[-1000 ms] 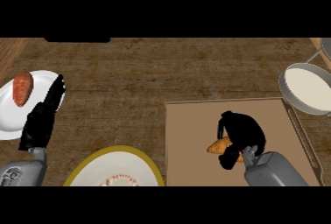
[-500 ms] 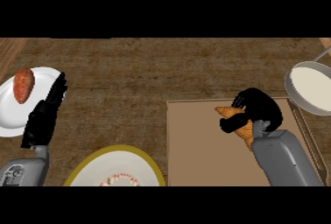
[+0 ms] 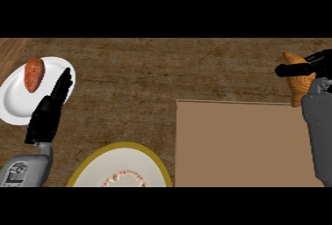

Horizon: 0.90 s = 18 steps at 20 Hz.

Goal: Pick the croissant from the tray and place it in the tiered basket

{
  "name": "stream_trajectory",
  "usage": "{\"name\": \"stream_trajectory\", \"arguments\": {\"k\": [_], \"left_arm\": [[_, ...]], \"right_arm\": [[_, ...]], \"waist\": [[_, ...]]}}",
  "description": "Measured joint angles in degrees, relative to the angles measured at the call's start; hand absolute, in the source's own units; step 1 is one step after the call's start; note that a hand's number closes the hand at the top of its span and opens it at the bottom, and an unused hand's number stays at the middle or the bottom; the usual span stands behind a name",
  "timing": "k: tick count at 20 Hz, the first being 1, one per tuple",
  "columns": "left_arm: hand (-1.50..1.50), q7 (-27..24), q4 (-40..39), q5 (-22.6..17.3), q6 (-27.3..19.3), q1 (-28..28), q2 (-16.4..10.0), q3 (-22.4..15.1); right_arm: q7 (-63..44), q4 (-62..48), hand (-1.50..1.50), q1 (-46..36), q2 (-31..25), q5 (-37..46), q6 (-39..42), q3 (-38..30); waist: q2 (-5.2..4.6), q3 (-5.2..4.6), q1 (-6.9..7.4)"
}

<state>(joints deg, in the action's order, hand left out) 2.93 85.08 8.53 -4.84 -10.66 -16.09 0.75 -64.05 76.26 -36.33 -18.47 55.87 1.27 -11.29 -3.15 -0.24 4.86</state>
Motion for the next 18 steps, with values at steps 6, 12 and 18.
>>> {"name": "stream_trajectory", "arguments": {"k": [6,12,18], "left_arm": [[0.0,0.37,0.01,0.39,0.91,-1.84,0.55,-1.69],[0.0,1.01,-0.45,0.8,1.33,-3.25,1.12,-2.81],[0.0,1.28,-1.62,1.03,1.29,-4.41,1.29,-2.75]], "right_arm": [[-1.76,-5.74,1.5,-8.96,-7.06,14.62,-4.72,-4.55],[-3.72,-14.44,1.5,-17.39,-12.27,28.18,-5.42,-6.82],[-4.73,-24.05,1.5,-26.15,-13.24,36.09,-4.98,-9.73]], "waist": [[-0.47,-0.15,2.84],[-0.32,-0.16,4.32],[0.04,0.02,4.18]]}}
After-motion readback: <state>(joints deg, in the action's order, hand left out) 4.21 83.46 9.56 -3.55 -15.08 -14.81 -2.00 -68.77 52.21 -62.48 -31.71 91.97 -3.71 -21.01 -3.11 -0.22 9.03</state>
